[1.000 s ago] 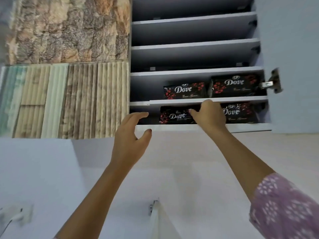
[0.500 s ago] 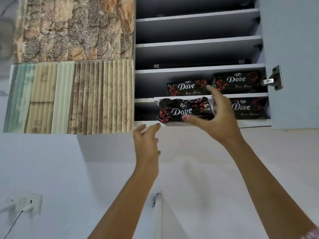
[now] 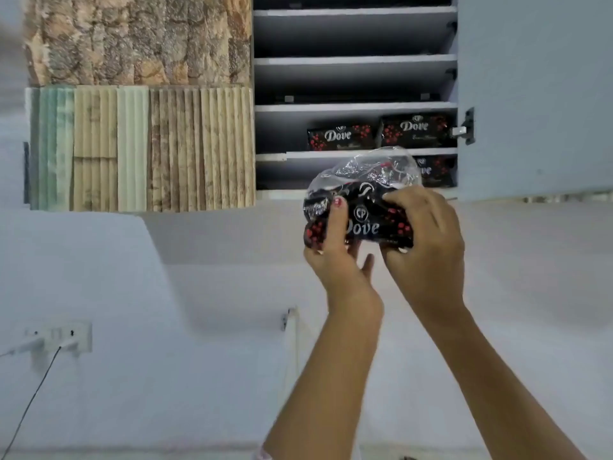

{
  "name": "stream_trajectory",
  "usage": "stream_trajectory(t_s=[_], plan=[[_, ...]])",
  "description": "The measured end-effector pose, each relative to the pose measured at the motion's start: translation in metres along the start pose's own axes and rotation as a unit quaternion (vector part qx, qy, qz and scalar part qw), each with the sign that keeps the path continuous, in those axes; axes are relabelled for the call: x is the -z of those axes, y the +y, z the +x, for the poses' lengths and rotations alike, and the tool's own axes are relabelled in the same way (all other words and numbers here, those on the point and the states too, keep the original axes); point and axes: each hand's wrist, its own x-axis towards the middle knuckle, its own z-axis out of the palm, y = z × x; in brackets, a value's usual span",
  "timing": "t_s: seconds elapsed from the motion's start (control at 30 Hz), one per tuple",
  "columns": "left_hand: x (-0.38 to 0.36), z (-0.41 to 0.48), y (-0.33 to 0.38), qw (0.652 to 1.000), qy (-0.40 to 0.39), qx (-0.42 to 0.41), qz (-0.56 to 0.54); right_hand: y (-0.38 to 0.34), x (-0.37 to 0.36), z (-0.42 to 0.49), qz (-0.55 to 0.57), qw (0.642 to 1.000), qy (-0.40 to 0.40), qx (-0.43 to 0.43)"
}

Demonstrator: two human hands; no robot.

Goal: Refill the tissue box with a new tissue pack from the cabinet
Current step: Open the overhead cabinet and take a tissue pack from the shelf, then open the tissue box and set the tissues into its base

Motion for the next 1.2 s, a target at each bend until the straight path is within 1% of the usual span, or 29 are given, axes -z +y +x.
stream_trajectory(t_s=[0.07, 0.13, 0.2, 0.23, 0.3, 0.33, 0.37, 0.4, 0.47, 0.5, 0.53, 0.57, 0.6, 0.63, 0.7, 0.73, 0.77, 0.8, 0.87, 0.9, 0.97, 1.0, 1.07, 1.13, 1.2], plan=[[0.008, -0.023, -0.021, 0.998, 0.010, -0.020, -0.057, -0.008, 0.024, -0.032, 0.005, 1.000, 0.002, -0.007], [0.030, -0.044, -0.035, 0.995, -0.004, -0.003, -0.099, -0.013, 0.048, -0.067, 0.031, 0.998, -0.049, -0.024], [0.061, -0.062, -0.047, 0.993, -0.016, 0.035, -0.111, -0.011, 0.071, -0.107, 0.057, 0.986, -0.152, -0.035], [0.078, -0.070, -0.054, 0.992, -0.007, 0.056, -0.111, -0.010, 0.085, -0.127, 0.064, 0.974, -0.213, -0.036], [0.110, -0.083, -0.070, 0.989, 0.031, 0.102, -0.100, -0.007, 0.112, -0.161, 0.087, 0.942, -0.321, -0.041], [0.123, -0.091, -0.079, 0.986, 0.049, 0.124, -0.096, -0.005, 0.126, -0.174, 0.099, 0.934, -0.340, -0.051], [0.135, -0.100, -0.089, 0.983, 0.072, 0.143, -0.089, -0.003, 0.140, -0.183, 0.109, 0.936, -0.327, -0.070], [0.147, -0.110, -0.100, 0.979, 0.094, 0.164, -0.079, 0.000, 0.154, -0.192, 0.122, 0.944, -0.288, -0.105], [0.173, -0.126, -0.124, 0.968, 0.115, 0.218, -0.049, 0.010, 0.176, -0.206, 0.129, 0.954, -0.184, -0.199], [0.186, -0.134, -0.136, 0.960, 0.123, 0.250, -0.032, 0.017, 0.182, -0.210, 0.111, 0.952, -0.143, -0.247], [0.200, -0.140, -0.147, 0.950, 0.136, 0.281, -0.018, 0.029, 0.185, -0.217, 0.087, 0.946, -0.119, -0.289], [0.214, -0.145, -0.158, 0.940, 0.153, 0.304, -0.009, 0.042, 0.186, -0.224, 0.071, 0.934, -0.120, -0.330], [0.225, -0.149, -0.167, 0.933, 0.167, 0.320, 0.000, 0.057, 0.185, -0.231, 0.076, 0.912, -0.141, -0.376], [0.235, -0.151, -0.175, 0.927, 0.183, 0.328, 0.009, 0.074, 0.183, -0.238, 0.107, 0.881, -0.176, -0.427], [0.252, -0.150, -0.191, 0.916, 0.204, 0.343, 0.033, 0.100, 0.173, -0.250, 0.176, 0.797, -0.270, -0.510], [0.259, -0.148, -0.198, 0.911, 0.210, 0.352, 0.043, 0.109, 0.168, -0.257, 0.188, 0.762, -0.327, -0.526], [0.264, -0.145, -0.204, 0.907, 0.209, 0.362, 0.058, 0.117, 0.163, -0.265, 0.187, 0.738, -0.374, -0.530], [0.270, -0.142, -0.209, 0.902, 0.206, 0.372, 0.072, 0.123, 0.159, -0.273, 0.191, 0.717, -0.403, -0.535], [0.281, -0.132, -0.216, 0.902, 0.204, 0.371, 0.088, 0.135, 0.149, -0.288, 0.207, 0.683, -0.428, -0.554], [0.286, -0.127, -0.218, 0.903, 0.202, 0.365, 0.100, 0.141, 0.145, -0.296, 0.217, 0.660, -0.431, -0.576], [0.296, -0.118, -0.220, 0.907, 0.199, 0.352, 0.118, 0.155, 0.137, -0.310, 0.230, 0.603, -0.455, -0.614], [0.300, -0.114, -0.222, 0.906, 0.202, 0.350, 0.124, 0.161, 0.133, -0.317, 0.232, 0.579, -0.483, -0.615], [0.307, -0.109, -0.223, 0.906, 0.203, 0.346, 0.135, 0.165, 0.121, -0.327, 0.228, 0.547, -0.525, -0.611], [0.308, -0.104, -0.224, 0.905, 0.197, 0.348, 0.149, 0.164, 0.110, -0.336, 0.230, 0.518, -0.542, -0.621], [0.309, -0.098, -0.226, 0.900, 0.193, 0.357, 0.162, 0.163, 0.101, -0.341, 0.237, 0.509, -0.568, -0.602]])
